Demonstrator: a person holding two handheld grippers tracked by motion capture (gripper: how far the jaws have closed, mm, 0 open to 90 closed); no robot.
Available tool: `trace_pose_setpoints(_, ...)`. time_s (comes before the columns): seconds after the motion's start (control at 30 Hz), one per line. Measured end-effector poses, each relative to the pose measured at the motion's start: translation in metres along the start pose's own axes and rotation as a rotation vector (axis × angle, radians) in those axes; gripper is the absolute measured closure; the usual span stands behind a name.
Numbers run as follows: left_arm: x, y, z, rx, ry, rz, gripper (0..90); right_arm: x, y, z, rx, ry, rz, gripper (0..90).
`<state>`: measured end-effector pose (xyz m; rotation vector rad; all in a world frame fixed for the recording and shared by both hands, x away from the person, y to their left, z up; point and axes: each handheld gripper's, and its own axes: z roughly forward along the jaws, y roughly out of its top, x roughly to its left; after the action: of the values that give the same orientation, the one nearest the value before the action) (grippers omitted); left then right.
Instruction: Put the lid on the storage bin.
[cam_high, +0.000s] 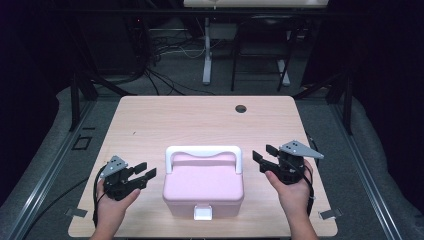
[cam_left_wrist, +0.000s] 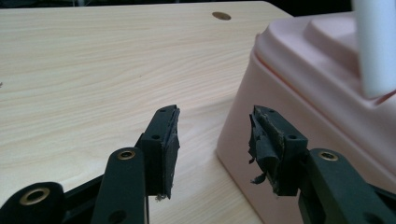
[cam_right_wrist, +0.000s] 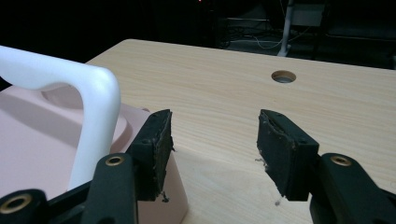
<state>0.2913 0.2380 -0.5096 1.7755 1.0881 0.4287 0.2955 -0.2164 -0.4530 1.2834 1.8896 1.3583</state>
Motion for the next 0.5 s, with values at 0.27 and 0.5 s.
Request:
trace_pose_setpoints(0.27,0.011,-0.010,0.001,0.001,0.041,-0.010,50.6,-0.001,-0.002,0.001,0.000,-0.006,0.004,44.5)
trace_pose_setpoints(0.5,0.021,-0.020,-0.001,0.005,0.068,-0.029,50.2,0.001,-0.002,0.002,0.005,-0.007,-0.010,44.2)
